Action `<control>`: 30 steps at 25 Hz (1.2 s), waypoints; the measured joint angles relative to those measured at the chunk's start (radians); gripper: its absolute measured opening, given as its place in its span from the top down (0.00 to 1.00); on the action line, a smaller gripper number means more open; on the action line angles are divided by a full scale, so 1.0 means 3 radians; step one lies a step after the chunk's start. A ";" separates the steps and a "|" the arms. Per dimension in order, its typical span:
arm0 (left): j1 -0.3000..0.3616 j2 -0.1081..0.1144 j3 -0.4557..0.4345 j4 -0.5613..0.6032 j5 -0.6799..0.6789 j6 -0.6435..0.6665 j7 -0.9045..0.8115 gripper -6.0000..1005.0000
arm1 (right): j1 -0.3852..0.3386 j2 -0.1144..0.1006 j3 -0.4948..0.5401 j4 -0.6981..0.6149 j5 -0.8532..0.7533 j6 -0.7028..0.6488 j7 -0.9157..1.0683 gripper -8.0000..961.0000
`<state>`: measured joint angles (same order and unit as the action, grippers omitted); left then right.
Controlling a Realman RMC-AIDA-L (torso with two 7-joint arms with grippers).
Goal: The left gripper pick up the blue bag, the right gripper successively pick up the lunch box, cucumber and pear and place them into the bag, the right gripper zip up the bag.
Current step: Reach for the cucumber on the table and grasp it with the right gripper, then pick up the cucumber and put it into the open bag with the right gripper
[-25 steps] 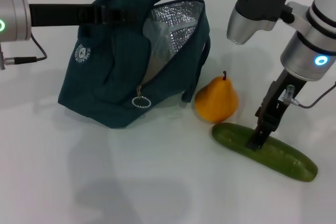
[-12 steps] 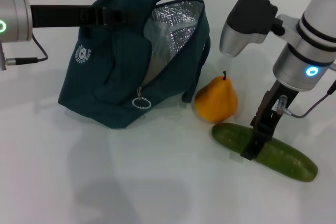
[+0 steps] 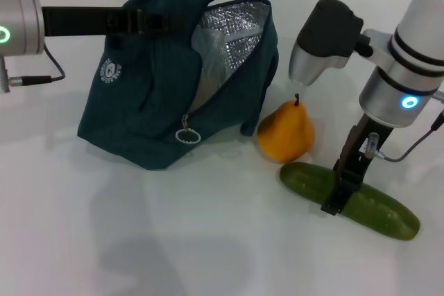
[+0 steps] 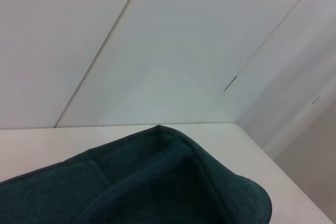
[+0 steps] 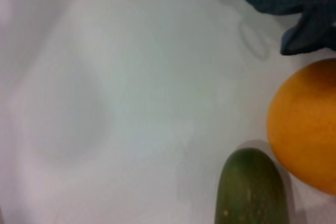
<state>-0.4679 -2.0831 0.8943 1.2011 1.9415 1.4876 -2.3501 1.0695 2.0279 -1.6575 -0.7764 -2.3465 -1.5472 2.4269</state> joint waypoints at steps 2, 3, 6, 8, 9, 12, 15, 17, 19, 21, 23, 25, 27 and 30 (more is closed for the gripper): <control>0.0002 0.0000 0.0000 0.0000 -0.0001 -0.0001 0.0000 0.95 | 0.0001 0.0000 -0.0064 0.0004 0.0027 0.0027 0.0002 0.10; 0.0005 0.0000 0.0000 0.0000 -0.0001 -0.0001 0.0000 0.95 | 0.0002 0.0000 -0.0090 0.0005 0.0042 0.0036 0.0003 0.11; 0.0008 0.0000 0.0000 0.0000 -0.0002 -0.0003 0.0000 0.95 | 0.0006 0.0000 -0.0125 0.0006 0.0066 0.0053 0.0003 0.17; 0.0010 0.0000 0.0000 0.0000 -0.0003 -0.0003 0.0000 0.95 | 0.0007 0.0000 -0.0126 0.0006 0.0068 0.0059 0.0004 0.21; 0.0012 0.0000 0.0000 0.0000 -0.0003 -0.0004 0.0000 0.95 | 0.0007 0.0000 -0.0126 0.0006 0.0068 0.0060 0.0004 0.23; 0.0015 0.0000 0.0000 0.0000 -0.0004 -0.0004 0.0000 0.95 | 0.0009 0.0000 -0.0133 0.0006 0.0071 0.0061 0.0004 0.30; 0.0019 0.0000 -0.0003 0.0000 -0.0004 -0.0004 0.0015 0.95 | 0.0010 0.0000 -0.0149 0.0005 0.0078 0.0061 0.0006 0.38; 0.0020 0.0000 -0.0004 0.0000 -0.0004 -0.0004 0.0022 0.95 | 0.0010 0.0000 -0.0154 0.0005 0.0083 0.0059 0.0009 0.44; 0.0023 0.0000 -0.0005 0.0000 -0.0004 -0.0004 0.0025 0.95 | 0.0009 0.0001 -0.0154 -0.0002 0.0096 0.0042 0.0010 0.44; 0.0030 0.0000 -0.0005 0.0000 -0.0004 -0.0004 0.0026 0.95 | 0.0009 0.0001 -0.0148 -0.0015 0.0106 0.0029 0.0010 0.44; 0.0040 0.0000 -0.0005 0.0000 -0.0004 -0.0004 0.0026 0.95 | 0.0009 0.0001 -0.0135 -0.0054 0.0112 -0.0004 0.0010 0.44; 0.0051 0.0000 -0.0006 0.0000 -0.0004 -0.0004 0.0026 0.95 | 0.0000 0.0001 -0.0128 -0.0149 0.0112 -0.0068 0.0034 0.44; 0.0059 0.0000 -0.0006 0.0000 -0.0004 -0.0004 0.0026 0.95 | -0.0032 -0.0005 -0.0116 -0.0306 0.0109 -0.0149 0.0084 0.44; 0.0062 0.0000 -0.0005 0.0000 -0.0004 -0.0004 0.0026 0.95 | -0.0122 -0.0014 -0.0007 -0.0568 0.0075 -0.0301 0.0124 0.44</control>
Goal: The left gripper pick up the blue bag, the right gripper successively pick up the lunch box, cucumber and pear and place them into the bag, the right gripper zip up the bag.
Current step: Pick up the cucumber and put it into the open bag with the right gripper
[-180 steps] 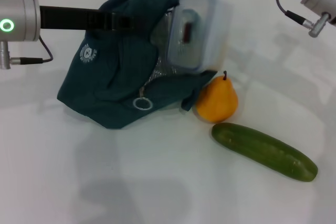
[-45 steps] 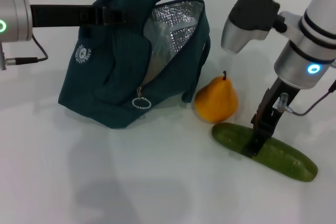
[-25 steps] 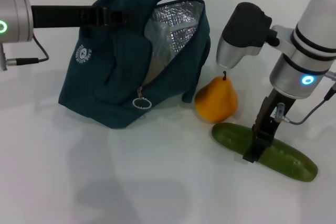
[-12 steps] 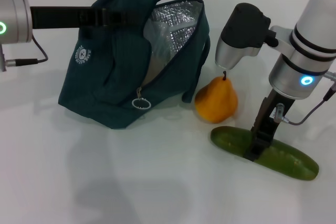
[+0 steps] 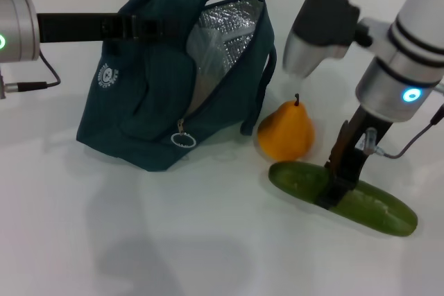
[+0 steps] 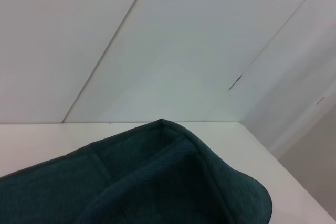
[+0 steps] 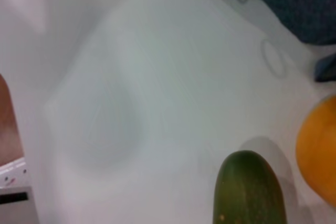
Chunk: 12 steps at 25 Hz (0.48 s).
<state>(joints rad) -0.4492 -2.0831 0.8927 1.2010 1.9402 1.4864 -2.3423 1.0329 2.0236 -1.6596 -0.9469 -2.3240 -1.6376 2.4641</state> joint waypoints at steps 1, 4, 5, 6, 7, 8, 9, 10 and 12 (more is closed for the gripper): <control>0.0000 0.0000 0.0000 0.0000 0.0000 0.0000 0.0000 0.95 | 0.0000 0.0000 0.0000 0.0000 0.0000 0.0000 0.0000 0.44; 0.0007 0.0000 -0.0016 0.0000 0.0000 0.0003 0.0000 0.95 | -0.0088 -0.0007 0.0267 -0.0204 -0.0019 -0.0157 0.0003 0.44; 0.0015 0.0000 -0.0034 0.0000 0.0000 0.0009 0.0000 0.95 | -0.0102 -0.0012 0.0332 -0.0238 -0.0035 -0.0182 0.0003 0.44; 0.0022 0.0000 -0.0052 0.0000 0.0000 0.0017 0.0000 0.95 | -0.0118 -0.0016 0.0389 -0.0273 -0.0059 -0.0204 0.0003 0.44; 0.0031 0.0000 -0.0070 0.0000 0.0000 0.0024 0.0000 0.95 | -0.0146 -0.0019 0.0471 -0.0335 -0.0099 -0.0232 0.0003 0.44; 0.0038 0.0000 -0.0075 0.0000 0.0000 0.0027 0.0000 0.95 | -0.0183 -0.0021 0.0558 -0.0413 -0.0141 -0.0263 0.0004 0.44; 0.0044 0.0000 -0.0078 0.0000 0.0000 0.0029 0.0000 0.95 | -0.0223 -0.0023 0.0647 -0.0497 -0.0180 -0.0285 0.0003 0.44; 0.0050 0.0000 -0.0078 0.0000 0.0000 0.0029 0.0000 0.95 | -0.0276 -0.0023 0.0746 -0.0589 -0.0198 -0.0300 0.0002 0.44; 0.0055 0.0000 -0.0078 0.0000 0.0000 0.0030 0.0000 0.95 | -0.0399 -0.0028 0.0992 -0.0792 -0.0231 -0.0317 -0.0011 0.44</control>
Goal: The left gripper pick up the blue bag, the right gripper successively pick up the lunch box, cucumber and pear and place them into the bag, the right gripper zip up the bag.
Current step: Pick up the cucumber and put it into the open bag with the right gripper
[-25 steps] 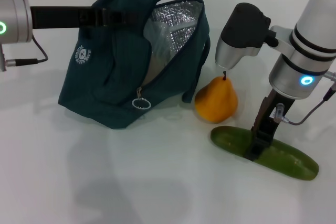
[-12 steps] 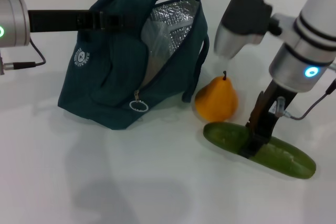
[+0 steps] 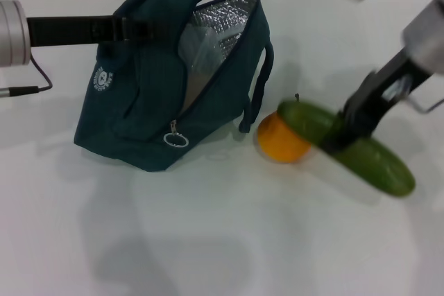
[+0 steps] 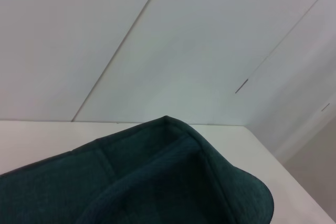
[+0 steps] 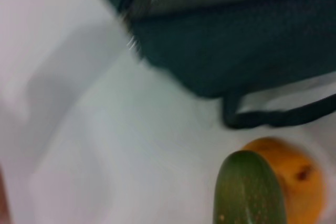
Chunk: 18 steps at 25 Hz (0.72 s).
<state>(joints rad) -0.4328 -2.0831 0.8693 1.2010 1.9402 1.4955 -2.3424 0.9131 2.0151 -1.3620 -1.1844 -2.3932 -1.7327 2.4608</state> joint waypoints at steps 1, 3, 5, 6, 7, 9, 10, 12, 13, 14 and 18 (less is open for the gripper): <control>0.0003 0.0000 0.0000 0.0000 0.0000 0.0001 0.0000 0.95 | -0.0066 -0.0003 0.0139 -0.0104 0.0005 0.0004 -0.0013 0.44; 0.0006 0.0000 0.0000 0.0000 0.0000 0.0001 0.0000 0.95 | -0.0191 -0.0009 0.0399 -0.0287 0.0059 0.0029 -0.0065 0.44; 0.0006 0.0000 0.0001 0.0000 0.0000 0.0001 0.0000 0.95 | -0.0328 -0.0013 0.0648 -0.0448 0.0190 0.0072 -0.0155 0.44; 0.0006 0.0000 0.0002 0.0000 0.0000 0.0001 0.0000 0.95 | -0.0400 -0.0014 0.0775 -0.0511 0.0327 0.0126 -0.0225 0.44; 0.0006 0.0000 0.0001 0.0000 0.0000 0.0001 0.0000 0.95 | -0.0459 -0.0015 0.0857 -0.0547 0.0438 0.0177 -0.0280 0.44; 0.0002 0.0000 0.0001 0.0000 -0.0007 0.0001 0.0002 0.95 | -0.0586 -0.0014 0.0984 -0.0577 0.0719 0.0328 -0.0423 0.44; 0.0000 0.0000 0.0002 0.0000 -0.0013 0.0001 0.0003 0.95 | -0.0623 -0.0013 0.1008 -0.0577 0.0798 0.0376 -0.0469 0.44; -0.0011 0.0000 0.0002 0.0000 -0.0025 0.0001 0.0010 0.95 | -0.0749 -0.0004 0.1032 -0.0564 0.1103 0.0585 -0.0703 0.44; -0.0015 0.0000 0.0002 0.0000 -0.0026 0.0001 0.0012 0.95 | -0.0814 0.0006 0.1025 -0.0552 0.1227 0.0675 -0.0815 0.44; -0.0020 0.0000 0.0002 0.0000 -0.0026 0.0001 0.0014 0.95 | -0.0858 0.0011 0.1009 -0.0538 0.1351 0.0765 -0.0913 0.44; -0.0030 0.0000 0.0002 0.0000 -0.0027 0.0000 0.0016 0.95 | -0.0961 0.0023 0.0939 -0.0291 0.1916 0.1110 -0.1401 0.44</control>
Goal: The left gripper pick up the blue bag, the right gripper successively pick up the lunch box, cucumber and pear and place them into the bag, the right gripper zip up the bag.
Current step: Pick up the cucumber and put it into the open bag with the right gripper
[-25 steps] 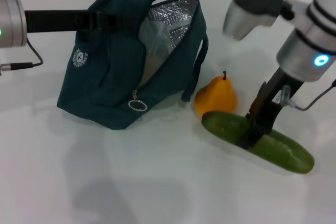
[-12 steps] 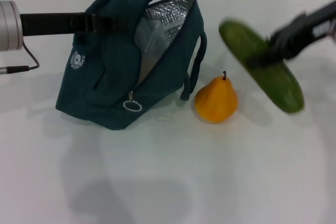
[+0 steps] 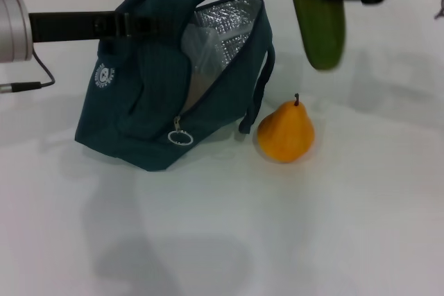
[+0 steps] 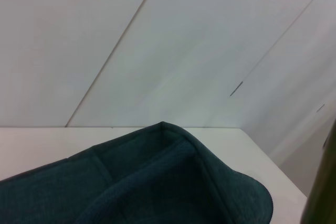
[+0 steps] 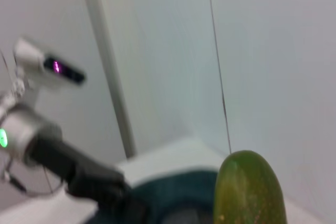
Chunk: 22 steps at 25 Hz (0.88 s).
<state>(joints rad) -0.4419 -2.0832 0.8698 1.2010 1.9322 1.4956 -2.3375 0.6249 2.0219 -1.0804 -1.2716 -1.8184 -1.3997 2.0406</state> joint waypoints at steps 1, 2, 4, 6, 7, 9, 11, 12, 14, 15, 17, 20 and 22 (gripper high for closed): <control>-0.0001 0.0000 0.0000 0.0000 0.0000 0.0000 0.0000 0.95 | -0.0001 0.0000 -0.0003 0.0110 0.0163 0.0062 -0.0136 0.44; -0.0002 0.0000 0.0000 0.0000 0.0000 0.0000 0.0001 0.95 | -0.0001 -0.0001 -0.0005 0.0222 0.0341 0.0123 -0.0294 0.44; -0.0005 0.0000 0.0000 0.0000 -0.0001 0.0000 0.0003 0.95 | 0.0015 -0.0004 -0.0005 0.0470 0.0702 0.0233 -0.0674 0.44; -0.0005 0.0000 0.0000 0.0000 -0.0001 -0.0001 0.0005 0.95 | 0.0034 -0.0004 -0.0012 0.0646 0.0979 0.0295 -0.1014 0.44; -0.0005 0.0000 0.0000 0.0000 -0.0002 -0.0003 0.0005 0.95 | 0.0040 -0.0003 -0.0034 0.0748 0.1139 0.0326 -0.1196 0.44; -0.0005 0.0000 0.0001 0.0000 -0.0006 -0.0007 0.0005 0.95 | 0.0057 -0.0001 -0.0106 0.0922 0.1428 0.0379 -0.1525 0.44; -0.0005 0.0000 0.0002 0.0000 -0.0009 -0.0010 0.0005 0.95 | 0.0115 0.0000 -0.0219 0.1154 0.1711 0.0441 -0.1812 0.44; -0.0005 0.0000 0.0001 0.0000 -0.0010 -0.0011 0.0005 0.95 | 0.0164 -0.0001 -0.0262 0.1274 0.1798 0.0468 -0.1914 0.44; -0.0005 -0.0002 0.0007 0.0000 -0.0010 -0.0011 0.0005 0.95 | 0.0264 0.0001 -0.0335 0.1481 0.1929 0.0489 -0.2070 0.44; -0.0005 -0.0003 0.0012 -0.0001 -0.0010 -0.0011 0.0005 0.95 | 0.0323 0.0004 -0.0382 0.1606 0.1996 0.0490 -0.2162 0.44; -0.0005 -0.0004 0.0019 -0.0002 -0.0010 -0.0011 0.0004 0.95 | 0.0439 0.0012 -0.0518 0.1830 0.2158 0.0482 -0.2364 0.44; -0.0007 -0.0005 0.0020 -0.0003 -0.0010 -0.0011 0.0004 0.95 | 0.0537 0.0018 -0.0813 0.2058 0.2469 0.0481 -0.2658 0.44; -0.0008 -0.0005 0.0020 -0.0004 -0.0010 -0.0009 0.0004 0.95 | 0.0554 0.0019 -0.0997 0.2147 0.2683 0.0483 -0.2808 0.44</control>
<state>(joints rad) -0.4442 -2.0846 0.8759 1.1997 1.9292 1.4928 -2.3362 0.7911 2.0277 -1.3795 -0.6275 -1.0134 -1.2549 1.1982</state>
